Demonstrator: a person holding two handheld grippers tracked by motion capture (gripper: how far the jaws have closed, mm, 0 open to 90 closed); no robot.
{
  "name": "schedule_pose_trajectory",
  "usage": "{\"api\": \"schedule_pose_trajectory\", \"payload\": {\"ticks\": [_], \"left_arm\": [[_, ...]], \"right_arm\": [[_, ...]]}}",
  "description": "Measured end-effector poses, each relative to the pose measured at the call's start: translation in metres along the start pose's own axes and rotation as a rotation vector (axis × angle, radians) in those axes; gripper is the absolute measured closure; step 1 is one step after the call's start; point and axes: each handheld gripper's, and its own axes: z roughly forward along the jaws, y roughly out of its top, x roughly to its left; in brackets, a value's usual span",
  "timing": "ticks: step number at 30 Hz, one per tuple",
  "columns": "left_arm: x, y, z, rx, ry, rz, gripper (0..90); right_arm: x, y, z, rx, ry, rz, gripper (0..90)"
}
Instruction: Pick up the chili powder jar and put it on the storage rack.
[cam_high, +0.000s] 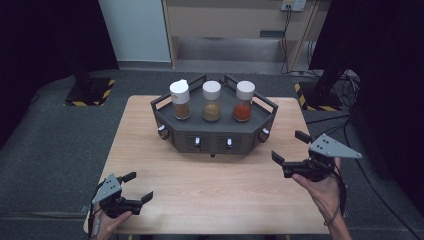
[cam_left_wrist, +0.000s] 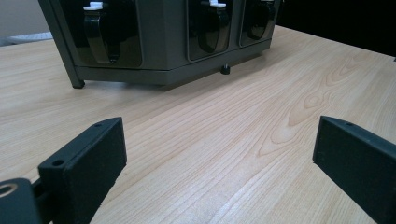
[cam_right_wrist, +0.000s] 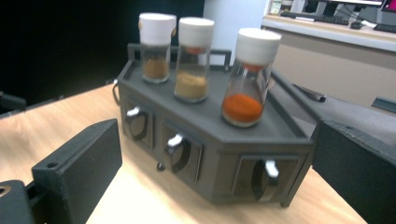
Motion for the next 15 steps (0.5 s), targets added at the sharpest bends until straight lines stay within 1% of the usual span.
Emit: {"api": "schedule_pose_trajectory", "payload": {"ticks": [1, 3, 6, 8, 9, 13, 15], "left_arm": [[0.000, 0.000, 0.000, 0.003, 0.000, 0.001, 1.6], [0.000, 0.000, 0.000, 0.003, -0.001, 0.001, 1.6], [0.000, 0.000, 0.000, 0.005, -0.001, 0.002, 1.6], [0.000, 0.000, 0.000, 0.003, -0.001, 0.001, 1.6], [0.000, 0.000, 0.000, 0.003, 0.000, 0.001, 1.6], [0.000, 0.000, 0.000, 0.004, -0.002, 0.003, 1.6], [0.000, 0.001, 0.000, 0.005, 0.000, 0.003, 1.6]], "right_arm": [[0.002, -0.004, -0.002, 0.000, -0.005, -0.003, 2.0], [0.002, -0.012, -0.004, 0.000, 0.004, 0.014, 2.0], [0.006, -0.023, -0.006, 0.002, 0.002, 0.022, 2.1], [0.008, -0.028, -0.008, 0.011, 0.001, 0.021, 1.8], [0.010, -0.032, -0.009, 0.015, -0.007, 0.016, 2.0], [0.010, -0.047, -0.015, 0.013, -0.011, 0.051, 2.2], [0.010, -0.053, -0.016, 0.025, -0.016, 0.064, 2.3]]}}
